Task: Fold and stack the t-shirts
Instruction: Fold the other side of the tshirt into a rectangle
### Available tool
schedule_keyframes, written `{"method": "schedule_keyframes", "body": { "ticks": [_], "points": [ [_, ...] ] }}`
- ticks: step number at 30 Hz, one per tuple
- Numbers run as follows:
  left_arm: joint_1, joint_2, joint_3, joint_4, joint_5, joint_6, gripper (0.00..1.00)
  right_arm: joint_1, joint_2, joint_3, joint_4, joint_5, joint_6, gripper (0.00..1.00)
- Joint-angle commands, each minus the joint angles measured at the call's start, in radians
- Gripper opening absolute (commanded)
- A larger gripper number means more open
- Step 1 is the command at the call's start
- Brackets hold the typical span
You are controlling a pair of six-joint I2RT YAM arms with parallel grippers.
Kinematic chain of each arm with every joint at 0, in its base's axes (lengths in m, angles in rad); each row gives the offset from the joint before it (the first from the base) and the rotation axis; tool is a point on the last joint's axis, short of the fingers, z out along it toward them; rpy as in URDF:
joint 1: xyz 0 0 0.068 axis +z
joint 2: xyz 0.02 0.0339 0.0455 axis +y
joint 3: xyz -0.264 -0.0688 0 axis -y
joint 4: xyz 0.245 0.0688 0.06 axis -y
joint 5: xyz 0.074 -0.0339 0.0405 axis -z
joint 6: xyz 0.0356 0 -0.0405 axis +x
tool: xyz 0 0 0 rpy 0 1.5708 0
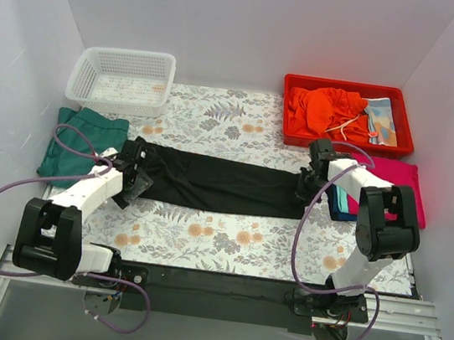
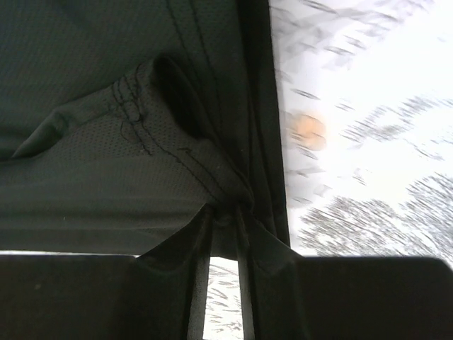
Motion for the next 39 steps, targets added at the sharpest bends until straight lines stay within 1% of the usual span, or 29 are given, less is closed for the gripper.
{"method": "schedule_keyframes", "body": {
  "ticks": [1,5,8,11,18,21,22,25,26,29,35,39],
  "points": [
    [0.010,0.023,-0.028,-0.066,-0.021,-0.041,0.64,-0.051,0.024,-0.090,-0.120,0.224,0.006,0.23],
    [0.011,0.080,-0.016,-0.093,-0.024,-0.049,0.64,-0.074,0.015,-0.118,-0.134,0.246,0.006,0.21],
    [0.013,0.084,-0.010,-0.097,-0.026,-0.044,0.64,-0.081,-0.003,-0.127,-0.137,0.256,0.006,0.20],
    [0.013,0.036,0.000,-0.072,-0.002,-0.024,0.64,-0.085,-0.022,-0.136,-0.138,0.264,0.009,0.20],
    [0.013,-0.058,0.101,-0.155,-0.041,-0.017,0.64,-0.093,-0.054,-0.153,-0.148,0.283,0.018,0.20],
    [0.013,-0.115,0.113,-0.109,-0.023,-0.006,0.64,-0.094,-0.069,-0.158,-0.149,0.279,0.016,0.20],
    [0.013,-0.123,0.113,-0.071,-0.015,0.002,0.64,-0.094,-0.072,-0.158,-0.151,0.279,0.015,0.20],
    [0.013,-0.077,0.119,-0.022,0.021,0.006,0.64,-0.094,-0.069,-0.155,-0.148,0.272,0.012,0.20],
    [0.013,-0.020,0.124,-0.018,0.029,0.006,0.64,-0.093,-0.068,-0.155,-0.149,0.270,0.012,0.20],
    [0.013,0.070,0.130,-0.003,0.038,0.016,0.64,-0.094,-0.066,-0.150,-0.146,0.264,0.010,0.20],
    [0.013,0.109,0.063,0.038,0.065,0.043,0.65,-0.094,-0.072,-0.147,-0.145,0.261,0.007,0.19],
    [0.013,0.170,0.033,-0.011,0.037,0.031,0.65,-0.094,-0.074,-0.152,-0.140,0.255,0.010,0.19]
  ]
}}
